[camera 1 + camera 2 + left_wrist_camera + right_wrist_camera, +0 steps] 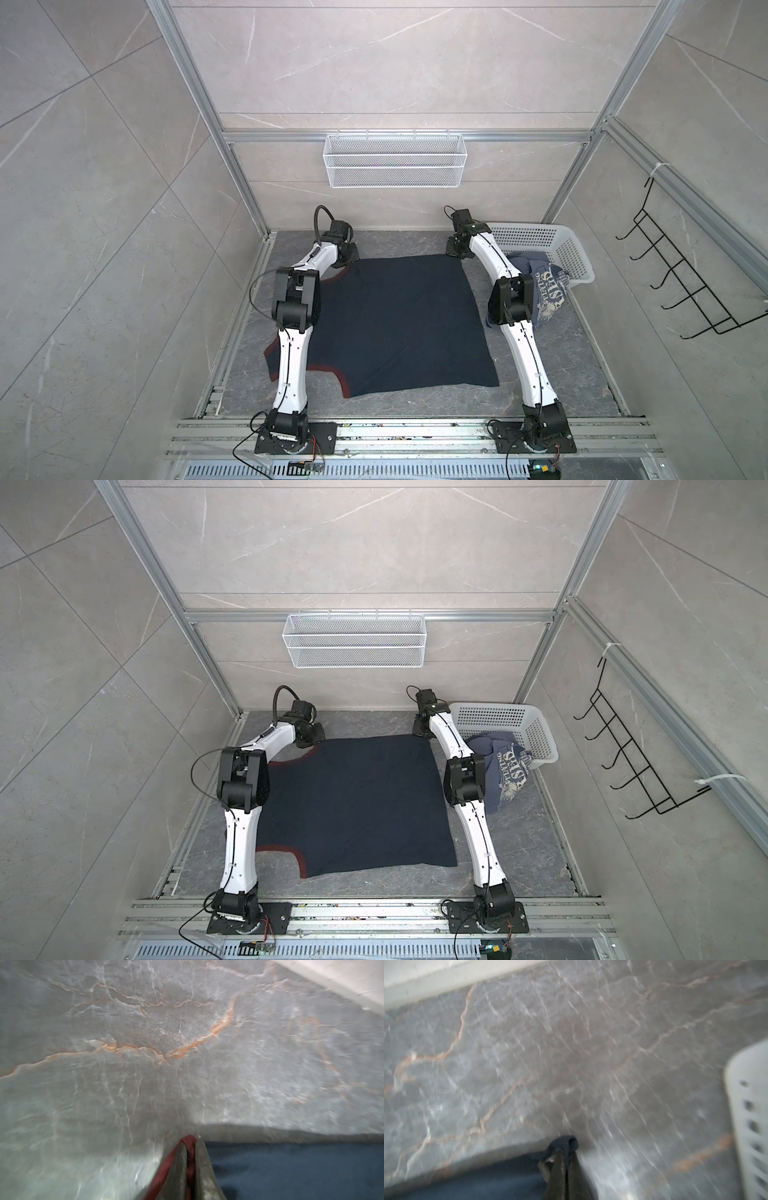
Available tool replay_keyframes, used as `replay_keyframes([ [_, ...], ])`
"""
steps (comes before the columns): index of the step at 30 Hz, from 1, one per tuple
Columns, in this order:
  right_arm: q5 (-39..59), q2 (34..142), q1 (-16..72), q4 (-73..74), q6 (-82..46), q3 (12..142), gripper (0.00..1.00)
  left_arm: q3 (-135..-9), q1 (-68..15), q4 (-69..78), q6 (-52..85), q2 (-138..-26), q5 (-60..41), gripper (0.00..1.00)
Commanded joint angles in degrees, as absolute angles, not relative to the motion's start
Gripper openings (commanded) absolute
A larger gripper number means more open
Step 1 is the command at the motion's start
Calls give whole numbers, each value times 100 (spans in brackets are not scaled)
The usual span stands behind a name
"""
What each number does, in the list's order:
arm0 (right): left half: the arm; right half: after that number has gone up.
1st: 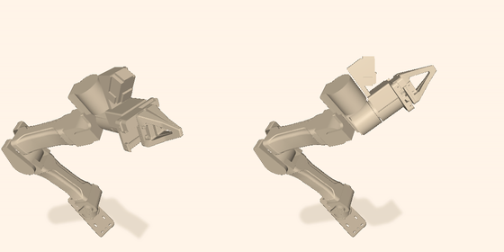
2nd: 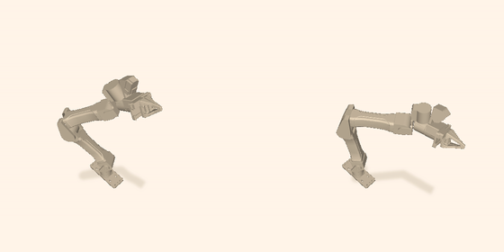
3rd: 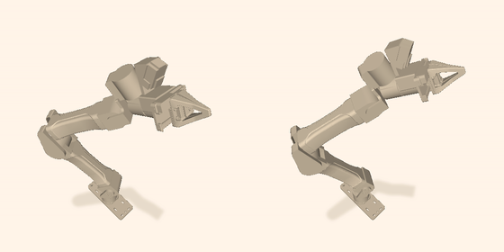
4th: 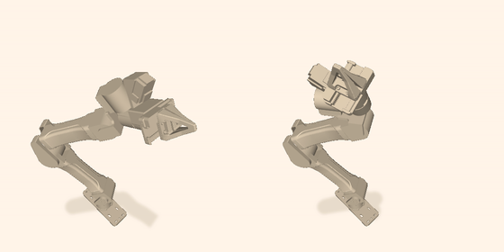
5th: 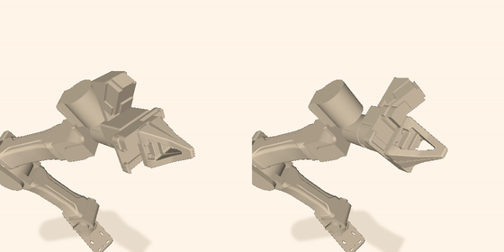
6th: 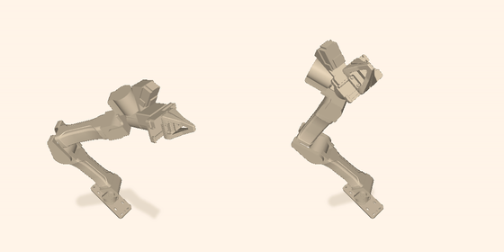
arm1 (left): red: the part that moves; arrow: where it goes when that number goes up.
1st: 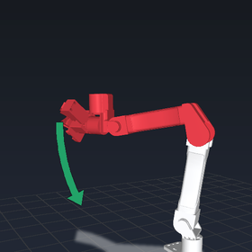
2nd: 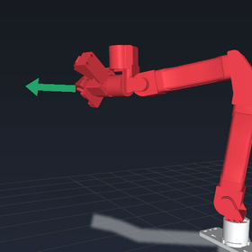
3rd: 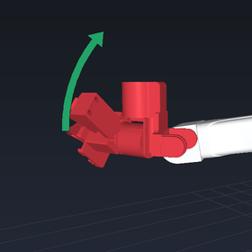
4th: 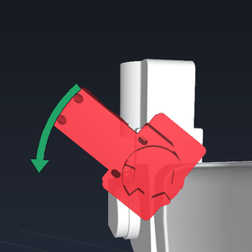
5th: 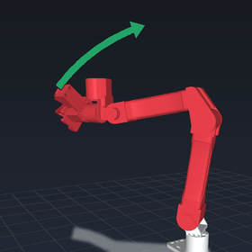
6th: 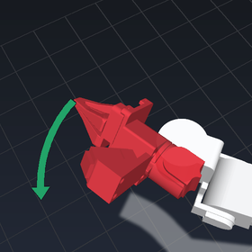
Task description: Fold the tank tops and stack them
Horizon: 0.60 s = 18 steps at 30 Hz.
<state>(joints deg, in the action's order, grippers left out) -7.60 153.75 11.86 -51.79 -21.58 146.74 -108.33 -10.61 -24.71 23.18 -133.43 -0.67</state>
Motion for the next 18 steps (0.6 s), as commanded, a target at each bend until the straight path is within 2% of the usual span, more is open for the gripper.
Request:
replay_keyframes([
  [1, -688, 14393, 1201, -4539, -2004, 13808, 0, -10598, -1025, -1830, 2418, -12578, -307, 0],
  [9, -448, 13228, 1185, -3380, -2040, 11934, 0, -10159, -1058, -1679, 2279, -12196, -469, 2],
  [18, -308, 12025, 1162, -2313, -2196, 10012, 0, -8900, -1180, -912, 2161, -11274, -670, 5],
])
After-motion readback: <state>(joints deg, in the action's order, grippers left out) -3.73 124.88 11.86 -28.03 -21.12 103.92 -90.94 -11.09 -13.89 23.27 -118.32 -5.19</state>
